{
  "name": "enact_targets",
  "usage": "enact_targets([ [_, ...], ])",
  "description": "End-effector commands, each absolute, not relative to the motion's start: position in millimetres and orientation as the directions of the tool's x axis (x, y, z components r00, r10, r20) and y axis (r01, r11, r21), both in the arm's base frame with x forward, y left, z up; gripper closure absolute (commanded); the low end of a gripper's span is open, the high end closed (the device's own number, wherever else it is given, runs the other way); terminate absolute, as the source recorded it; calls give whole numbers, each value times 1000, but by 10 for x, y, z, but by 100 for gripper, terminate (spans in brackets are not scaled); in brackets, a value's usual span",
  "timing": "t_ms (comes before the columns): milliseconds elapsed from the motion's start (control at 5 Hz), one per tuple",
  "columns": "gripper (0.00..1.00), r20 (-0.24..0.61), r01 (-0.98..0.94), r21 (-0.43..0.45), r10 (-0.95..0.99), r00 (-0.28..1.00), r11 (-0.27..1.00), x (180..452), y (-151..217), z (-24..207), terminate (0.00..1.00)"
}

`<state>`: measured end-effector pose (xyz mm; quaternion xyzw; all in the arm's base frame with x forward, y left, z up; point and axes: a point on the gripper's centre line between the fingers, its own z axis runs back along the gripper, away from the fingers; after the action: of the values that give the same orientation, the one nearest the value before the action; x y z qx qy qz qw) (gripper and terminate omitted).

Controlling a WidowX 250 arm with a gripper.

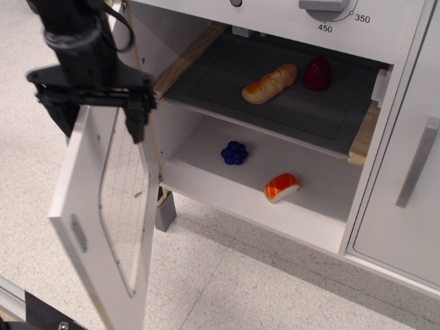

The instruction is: Close oven

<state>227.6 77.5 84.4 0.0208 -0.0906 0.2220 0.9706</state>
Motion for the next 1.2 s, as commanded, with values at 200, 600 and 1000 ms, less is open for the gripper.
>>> enact_targets([
  [200,0,173,-529,-123,543,822,840,2864,110,1072,0],
  [600,0,173,-637,-169,659,732,752,3311,-189,1167,0],
  [1000,0,200,-612,-218,649,734,760,3320,-358,1244,0],
])
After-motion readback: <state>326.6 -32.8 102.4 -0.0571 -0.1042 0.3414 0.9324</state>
